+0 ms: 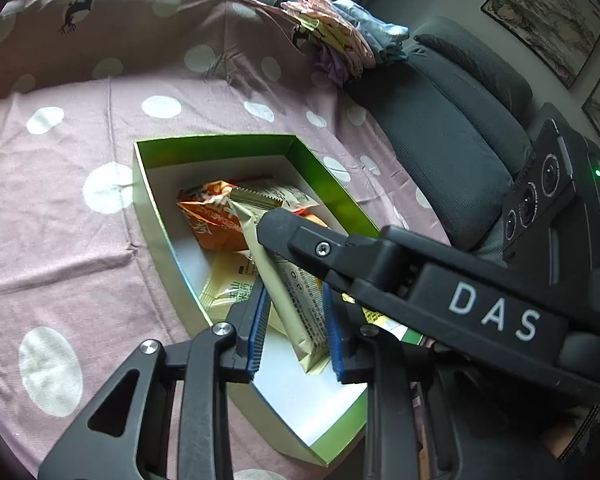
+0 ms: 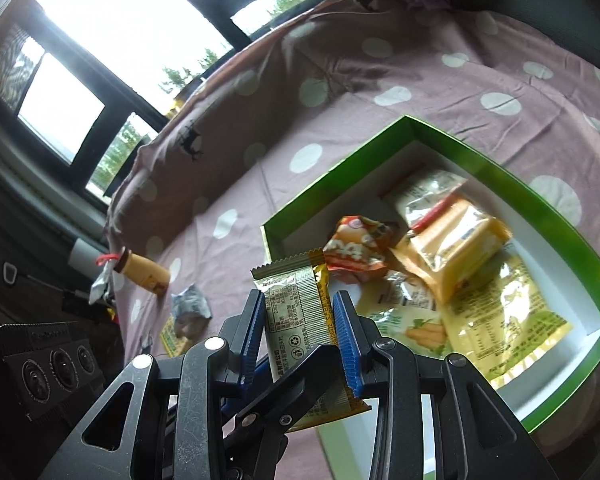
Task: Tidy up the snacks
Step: 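Carry the gold bar with the right gripper into the green box, then open the right gripper to release the gold bar in the box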
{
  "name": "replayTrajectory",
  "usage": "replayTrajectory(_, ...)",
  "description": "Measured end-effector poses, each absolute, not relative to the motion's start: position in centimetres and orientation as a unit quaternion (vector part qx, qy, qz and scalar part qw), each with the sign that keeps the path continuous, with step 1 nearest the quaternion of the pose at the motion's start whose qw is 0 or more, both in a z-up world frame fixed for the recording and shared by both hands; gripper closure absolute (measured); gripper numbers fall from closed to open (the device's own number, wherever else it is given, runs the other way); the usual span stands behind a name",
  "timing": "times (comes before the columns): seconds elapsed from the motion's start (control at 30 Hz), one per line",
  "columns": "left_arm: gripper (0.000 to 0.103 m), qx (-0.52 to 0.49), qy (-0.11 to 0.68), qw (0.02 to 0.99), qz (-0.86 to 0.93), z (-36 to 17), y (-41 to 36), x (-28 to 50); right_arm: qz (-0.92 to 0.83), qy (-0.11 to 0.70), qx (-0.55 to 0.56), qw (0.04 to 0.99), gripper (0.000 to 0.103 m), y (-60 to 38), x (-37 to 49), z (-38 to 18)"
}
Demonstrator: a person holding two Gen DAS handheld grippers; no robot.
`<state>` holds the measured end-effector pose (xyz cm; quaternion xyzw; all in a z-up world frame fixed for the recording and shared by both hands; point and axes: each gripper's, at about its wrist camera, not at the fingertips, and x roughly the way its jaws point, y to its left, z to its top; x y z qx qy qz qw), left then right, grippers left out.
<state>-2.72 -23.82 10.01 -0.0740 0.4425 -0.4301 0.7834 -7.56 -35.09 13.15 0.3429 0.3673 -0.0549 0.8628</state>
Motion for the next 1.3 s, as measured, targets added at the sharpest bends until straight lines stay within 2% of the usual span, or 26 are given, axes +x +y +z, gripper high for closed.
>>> replayTrajectory(0.6, 0.078, -0.032, 0.502, 0.759, -0.413, 7.7, -27.6, -2.2, -0.087, 0.406, 0.385, 0.824, 0.065, -38.5, -7.4, 9.8)
replayTrajectory(1.0, 0.078, -0.004, 0.511, 0.765, -0.391, 7.5, -28.9, -2.1, -0.090, 0.415, 0.399, 0.812, 0.065, -39.2, -7.5, 9.1)
replayTrajectory(1.13, 0.075, -0.002, 0.513, 0.770, -0.381, 7.5, -28.8, -2.0, -0.097, 0.414, 0.399, 0.812, 0.065, -39.3, -7.7, 9.1)
replayTrajectory(1.3, 0.056, -0.003, 0.498, 0.780, -0.379, 8.3, -27.5, -2.4, -0.112, 0.407, 0.405, 0.811, 0.065, -39.6, -8.0, 9.3)
